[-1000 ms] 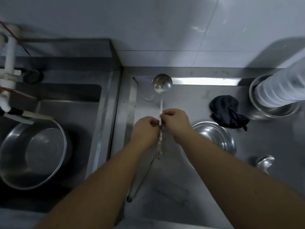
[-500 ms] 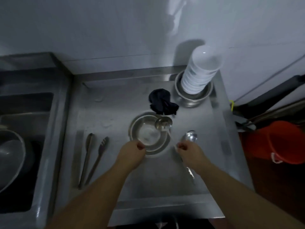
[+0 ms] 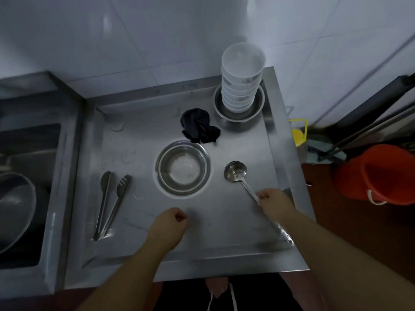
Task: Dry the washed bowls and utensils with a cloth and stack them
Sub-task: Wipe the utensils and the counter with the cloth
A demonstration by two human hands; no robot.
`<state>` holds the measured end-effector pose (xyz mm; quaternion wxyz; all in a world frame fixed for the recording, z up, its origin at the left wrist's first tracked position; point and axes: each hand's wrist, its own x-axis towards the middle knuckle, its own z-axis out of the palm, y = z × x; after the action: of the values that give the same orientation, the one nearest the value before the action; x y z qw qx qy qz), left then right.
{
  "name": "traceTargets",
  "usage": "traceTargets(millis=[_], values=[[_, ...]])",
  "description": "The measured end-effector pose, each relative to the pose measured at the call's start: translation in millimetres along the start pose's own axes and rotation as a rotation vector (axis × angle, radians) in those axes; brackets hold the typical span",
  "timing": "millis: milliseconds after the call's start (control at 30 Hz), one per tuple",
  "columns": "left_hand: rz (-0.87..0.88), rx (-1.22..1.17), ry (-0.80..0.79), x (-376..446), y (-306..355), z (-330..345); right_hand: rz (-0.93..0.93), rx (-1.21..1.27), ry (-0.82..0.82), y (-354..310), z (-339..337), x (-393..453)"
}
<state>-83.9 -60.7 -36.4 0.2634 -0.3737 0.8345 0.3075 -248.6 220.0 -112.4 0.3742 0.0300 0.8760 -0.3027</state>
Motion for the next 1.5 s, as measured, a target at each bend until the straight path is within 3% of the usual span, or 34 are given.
traceTargets(millis=[533, 900, 1033, 1267, 1500], values=[[-0.088, -0.092, 0.043, -17.3, -41.0, -0.4, -0.054, -0.250, 0.133, -12.4, 7.6, 0.6], [-0.079, -0.077, 0.018, -0.3, -98.4, -48.5, 0.013, -0.414, 0.214, -50.1, 24.1, -12.5], [-0.087, 0.000, 0.047, 19.8, -132.5, -78.6, -0.006, -0.347, 0.177, -97.0, 70.3, -22.2], [-0.080, 0.022, 0.161, 63.6, -199.6, -125.9, -0.100, -0.307, 0.005, -206.9, 210.8, -47.8], [-0.013, 0.127, 0.089, 96.6, -233.5, -140.7, -0.219, -0.492, -0.060, -281.4, 296.6, -52.0]])
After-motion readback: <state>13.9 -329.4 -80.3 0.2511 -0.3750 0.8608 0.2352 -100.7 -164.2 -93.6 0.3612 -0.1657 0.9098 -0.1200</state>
